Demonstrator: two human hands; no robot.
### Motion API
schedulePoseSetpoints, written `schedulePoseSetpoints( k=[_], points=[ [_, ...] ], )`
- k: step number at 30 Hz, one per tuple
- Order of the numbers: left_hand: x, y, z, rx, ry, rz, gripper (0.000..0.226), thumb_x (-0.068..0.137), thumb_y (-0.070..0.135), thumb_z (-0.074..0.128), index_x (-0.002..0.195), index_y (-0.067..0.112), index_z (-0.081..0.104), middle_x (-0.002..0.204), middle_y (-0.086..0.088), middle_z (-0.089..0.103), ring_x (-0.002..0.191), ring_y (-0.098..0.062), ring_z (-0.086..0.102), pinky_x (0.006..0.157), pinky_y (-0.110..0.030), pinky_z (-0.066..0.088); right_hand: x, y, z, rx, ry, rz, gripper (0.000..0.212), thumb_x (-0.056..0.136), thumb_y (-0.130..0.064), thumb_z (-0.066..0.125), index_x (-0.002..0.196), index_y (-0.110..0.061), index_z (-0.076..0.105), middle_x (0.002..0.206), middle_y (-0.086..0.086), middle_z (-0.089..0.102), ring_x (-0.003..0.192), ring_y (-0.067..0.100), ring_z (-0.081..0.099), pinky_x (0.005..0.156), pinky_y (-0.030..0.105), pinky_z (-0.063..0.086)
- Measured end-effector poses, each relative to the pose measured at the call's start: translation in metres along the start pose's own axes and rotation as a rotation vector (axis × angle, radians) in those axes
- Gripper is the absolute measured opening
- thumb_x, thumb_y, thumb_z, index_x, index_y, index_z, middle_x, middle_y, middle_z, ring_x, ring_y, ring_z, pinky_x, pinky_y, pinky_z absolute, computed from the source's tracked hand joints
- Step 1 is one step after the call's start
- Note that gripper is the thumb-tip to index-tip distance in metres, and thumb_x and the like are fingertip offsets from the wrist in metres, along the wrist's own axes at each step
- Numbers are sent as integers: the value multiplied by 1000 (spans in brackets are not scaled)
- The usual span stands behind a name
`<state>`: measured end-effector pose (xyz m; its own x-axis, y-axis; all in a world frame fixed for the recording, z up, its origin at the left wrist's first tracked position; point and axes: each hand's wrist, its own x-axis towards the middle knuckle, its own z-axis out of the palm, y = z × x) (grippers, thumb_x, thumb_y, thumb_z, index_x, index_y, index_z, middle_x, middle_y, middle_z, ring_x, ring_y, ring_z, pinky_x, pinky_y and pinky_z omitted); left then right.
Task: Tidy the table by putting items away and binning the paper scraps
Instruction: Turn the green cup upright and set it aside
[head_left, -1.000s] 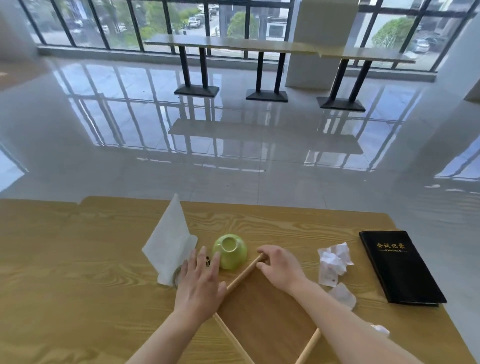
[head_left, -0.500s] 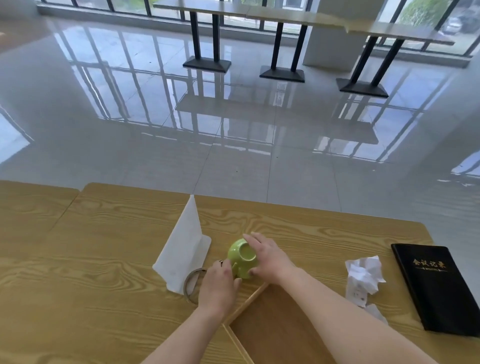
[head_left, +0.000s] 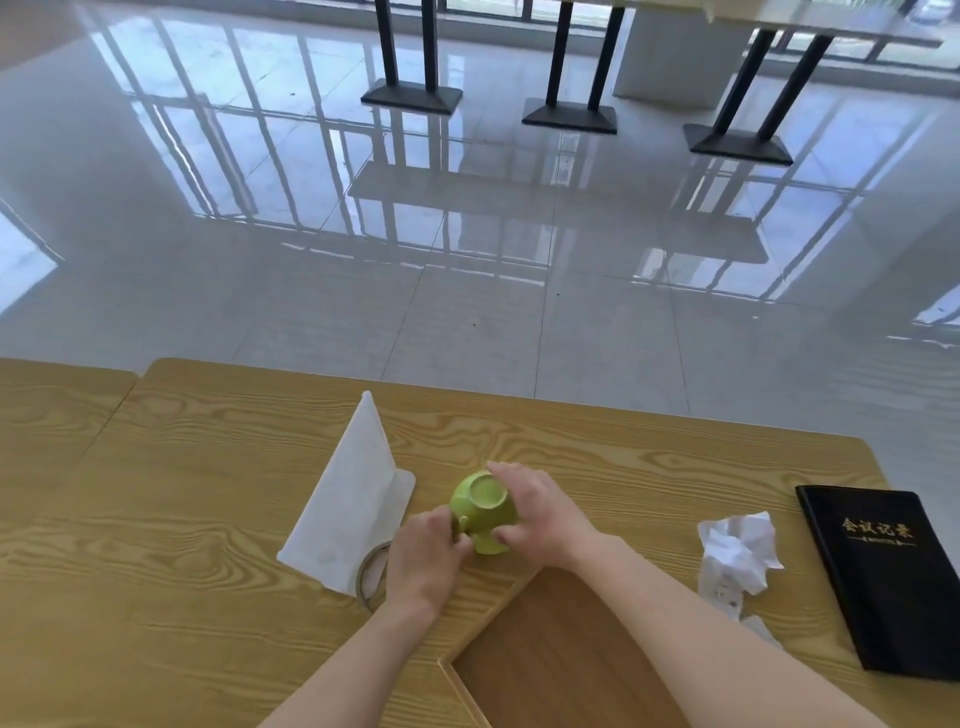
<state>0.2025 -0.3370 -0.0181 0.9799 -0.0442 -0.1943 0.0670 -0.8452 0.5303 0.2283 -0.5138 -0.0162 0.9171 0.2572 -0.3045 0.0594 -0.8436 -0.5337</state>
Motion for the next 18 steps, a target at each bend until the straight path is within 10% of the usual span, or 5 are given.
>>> schedulePoseSetpoints(
  k=[9, 12, 18],
  points=[
    [3, -4, -8, -1000, -223, -511, 29, 95, 8, 59, 72, -5, 70, 62, -19, 68, 55, -32, 68, 50, -35, 57, -10, 9, -30, 509, 93, 94, 58, 88, -55, 62, 141, -37, 47, 136, -11, 55, 125, 13, 50, 103, 34, 39],
    [1, -2, -7, -1075, -306, -593, 28, 97, 9, 54, 80, -9, 68, 68, -22, 71, 61, -30, 70, 51, -32, 57, -6, 9, -23, 496, 172, 198, 27, 99, -24, 54, 123, -33, 62, 115, -11, 65, 113, 18, 59, 94, 37, 47],
    [0, 2, 0, -872, -241, -493, 31, 96, 15, 51, 84, -6, 70, 79, -17, 72, 63, -24, 70, 64, -44, 62, 8, 10, -27, 296, 145, 247, 32, 99, -12, 48, 115, -29, 71, 113, -7, 71, 105, 18, 62, 88, 36, 50]
  ],
)
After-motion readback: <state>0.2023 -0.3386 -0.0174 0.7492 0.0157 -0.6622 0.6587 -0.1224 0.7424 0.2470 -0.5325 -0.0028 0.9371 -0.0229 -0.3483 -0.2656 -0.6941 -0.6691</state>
